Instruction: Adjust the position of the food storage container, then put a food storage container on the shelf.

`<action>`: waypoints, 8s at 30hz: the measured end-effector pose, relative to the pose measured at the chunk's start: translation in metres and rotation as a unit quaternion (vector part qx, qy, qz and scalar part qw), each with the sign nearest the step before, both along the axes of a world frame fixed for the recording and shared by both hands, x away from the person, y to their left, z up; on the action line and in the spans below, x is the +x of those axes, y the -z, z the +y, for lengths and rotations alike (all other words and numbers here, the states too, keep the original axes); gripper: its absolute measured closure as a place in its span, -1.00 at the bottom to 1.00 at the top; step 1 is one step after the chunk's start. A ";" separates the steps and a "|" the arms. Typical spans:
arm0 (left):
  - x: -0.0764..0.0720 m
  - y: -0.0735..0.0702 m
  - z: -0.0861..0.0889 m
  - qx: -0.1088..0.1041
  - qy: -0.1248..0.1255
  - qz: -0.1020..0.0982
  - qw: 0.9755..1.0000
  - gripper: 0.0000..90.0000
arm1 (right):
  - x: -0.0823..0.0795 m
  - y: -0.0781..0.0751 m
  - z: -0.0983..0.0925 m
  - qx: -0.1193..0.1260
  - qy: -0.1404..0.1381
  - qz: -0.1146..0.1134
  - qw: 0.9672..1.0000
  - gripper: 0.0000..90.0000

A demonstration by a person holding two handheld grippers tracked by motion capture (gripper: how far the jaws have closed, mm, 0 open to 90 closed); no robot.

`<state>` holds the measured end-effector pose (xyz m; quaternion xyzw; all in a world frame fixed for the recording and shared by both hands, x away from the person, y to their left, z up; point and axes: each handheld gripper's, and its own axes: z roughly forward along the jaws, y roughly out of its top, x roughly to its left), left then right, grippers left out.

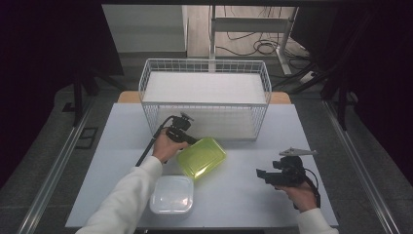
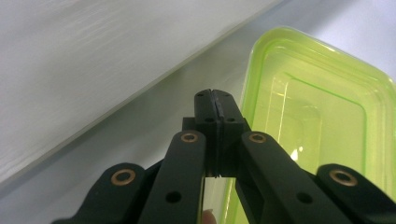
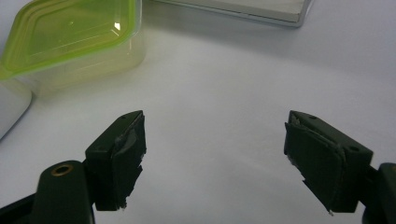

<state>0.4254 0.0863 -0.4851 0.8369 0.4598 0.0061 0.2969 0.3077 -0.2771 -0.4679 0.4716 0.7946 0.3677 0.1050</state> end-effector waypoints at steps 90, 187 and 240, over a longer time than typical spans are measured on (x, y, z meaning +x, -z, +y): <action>-0.155 -0.029 0.170 -0.099 -0.134 -0.031 0.986 -0.39 | 0.026 0.028 0.206 -0.146 -0.272 0.031 0.951 0.98; -0.057 -0.002 0.072 -0.164 -0.123 0.110 0.973 -0.12 | 0.075 -0.002 0.089 0.081 -0.031 0.102 0.991 -0.05; -0.057 0.001 0.060 -0.199 -0.084 0.089 0.972 0.74 | 0.081 0.017 0.089 0.147 -0.034 0.158 0.976 0.73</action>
